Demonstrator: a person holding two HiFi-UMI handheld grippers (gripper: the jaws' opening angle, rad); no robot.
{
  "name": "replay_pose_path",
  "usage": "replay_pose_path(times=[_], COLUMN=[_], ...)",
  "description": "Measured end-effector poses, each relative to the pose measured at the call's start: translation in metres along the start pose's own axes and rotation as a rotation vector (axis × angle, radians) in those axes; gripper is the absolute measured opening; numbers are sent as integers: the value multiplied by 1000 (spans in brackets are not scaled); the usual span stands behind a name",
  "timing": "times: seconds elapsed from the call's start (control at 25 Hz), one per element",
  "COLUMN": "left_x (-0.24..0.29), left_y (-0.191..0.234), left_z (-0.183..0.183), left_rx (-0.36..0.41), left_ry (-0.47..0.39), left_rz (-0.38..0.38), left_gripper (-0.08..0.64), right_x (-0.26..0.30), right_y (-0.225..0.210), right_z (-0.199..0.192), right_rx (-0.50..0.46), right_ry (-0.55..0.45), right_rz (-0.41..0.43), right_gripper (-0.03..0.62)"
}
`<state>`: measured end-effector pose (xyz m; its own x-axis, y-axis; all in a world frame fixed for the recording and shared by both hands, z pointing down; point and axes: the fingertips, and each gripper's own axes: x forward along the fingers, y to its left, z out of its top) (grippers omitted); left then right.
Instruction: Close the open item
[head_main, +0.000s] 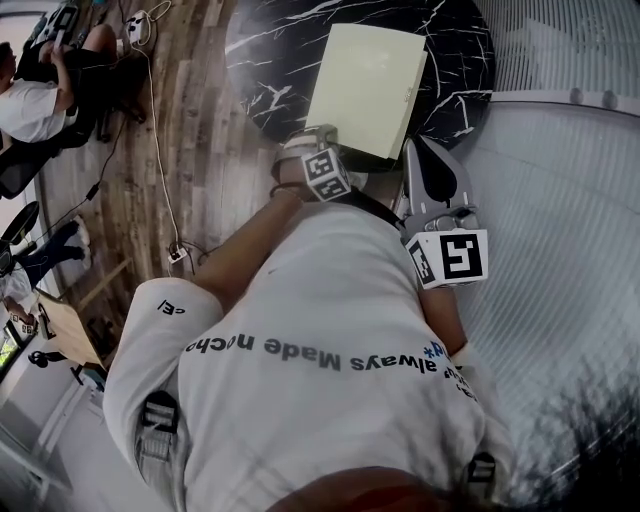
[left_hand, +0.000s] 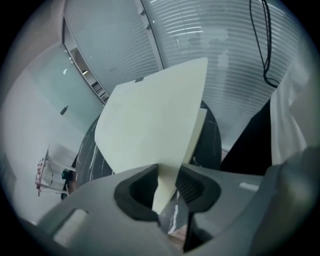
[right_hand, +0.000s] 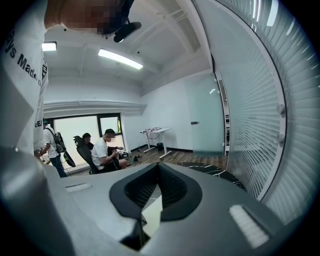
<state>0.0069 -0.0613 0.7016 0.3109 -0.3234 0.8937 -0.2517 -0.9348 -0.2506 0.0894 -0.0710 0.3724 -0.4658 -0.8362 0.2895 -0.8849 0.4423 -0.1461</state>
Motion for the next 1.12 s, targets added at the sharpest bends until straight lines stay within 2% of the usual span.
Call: replay_pose_path(times=[0.32, 0.48, 0.6, 0.88, 1.12], left_x=[19, 25, 26, 27, 27], left_y=[-14, -18, -19, -22, -22], left_z=[8, 7, 6, 7, 6], left_rx=[98, 126, 137, 177, 199], left_ry=[58, 70, 80, 110, 110], left_rz=[-59, -71, -85, -145, -172], left_gripper=[112, 114, 114, 114, 114], right_x=[-1, 6, 26, 104, 137], right_y=[-24, -42, -65, -126, -148], right_z=[-33, -58, -96, -224, -271], right_rx=[78, 76, 49, -2, -68], right_ry=[63, 108, 189, 474, 603], right_rz=[-51, -78, -103, -154, -192], right_gripper=[0, 1, 0, 0, 2])
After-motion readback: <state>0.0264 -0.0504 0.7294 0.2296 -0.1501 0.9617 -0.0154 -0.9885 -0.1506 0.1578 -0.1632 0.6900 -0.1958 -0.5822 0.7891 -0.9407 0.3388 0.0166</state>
